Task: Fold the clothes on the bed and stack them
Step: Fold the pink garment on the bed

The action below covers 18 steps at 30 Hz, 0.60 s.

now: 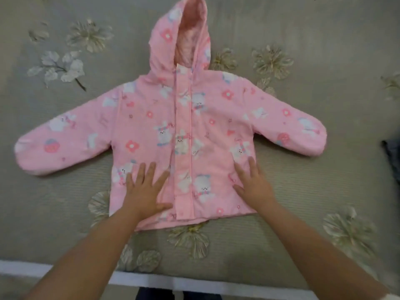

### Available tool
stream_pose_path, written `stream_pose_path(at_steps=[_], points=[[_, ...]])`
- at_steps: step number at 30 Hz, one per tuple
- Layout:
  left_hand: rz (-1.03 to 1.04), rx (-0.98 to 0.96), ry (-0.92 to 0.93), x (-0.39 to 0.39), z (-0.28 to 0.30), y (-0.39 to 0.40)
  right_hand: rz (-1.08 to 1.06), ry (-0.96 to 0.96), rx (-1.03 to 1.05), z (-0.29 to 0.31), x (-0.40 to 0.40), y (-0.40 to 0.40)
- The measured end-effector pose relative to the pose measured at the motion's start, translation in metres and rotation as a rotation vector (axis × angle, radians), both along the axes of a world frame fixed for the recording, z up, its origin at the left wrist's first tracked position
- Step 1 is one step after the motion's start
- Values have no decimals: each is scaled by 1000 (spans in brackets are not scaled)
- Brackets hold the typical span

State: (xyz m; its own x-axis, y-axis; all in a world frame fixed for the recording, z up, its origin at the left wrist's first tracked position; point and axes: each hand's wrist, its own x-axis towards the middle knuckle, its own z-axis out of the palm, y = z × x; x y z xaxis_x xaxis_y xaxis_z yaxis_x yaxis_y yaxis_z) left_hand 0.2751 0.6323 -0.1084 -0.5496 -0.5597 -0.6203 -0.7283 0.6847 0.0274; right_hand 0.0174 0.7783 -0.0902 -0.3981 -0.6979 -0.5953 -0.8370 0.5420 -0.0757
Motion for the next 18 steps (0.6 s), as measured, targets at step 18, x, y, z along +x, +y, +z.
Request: stream_pose_path(at_steps=[18], points=[[-168,-56,311,-14,37,7,-1106,-152,-313,32,12,36]])
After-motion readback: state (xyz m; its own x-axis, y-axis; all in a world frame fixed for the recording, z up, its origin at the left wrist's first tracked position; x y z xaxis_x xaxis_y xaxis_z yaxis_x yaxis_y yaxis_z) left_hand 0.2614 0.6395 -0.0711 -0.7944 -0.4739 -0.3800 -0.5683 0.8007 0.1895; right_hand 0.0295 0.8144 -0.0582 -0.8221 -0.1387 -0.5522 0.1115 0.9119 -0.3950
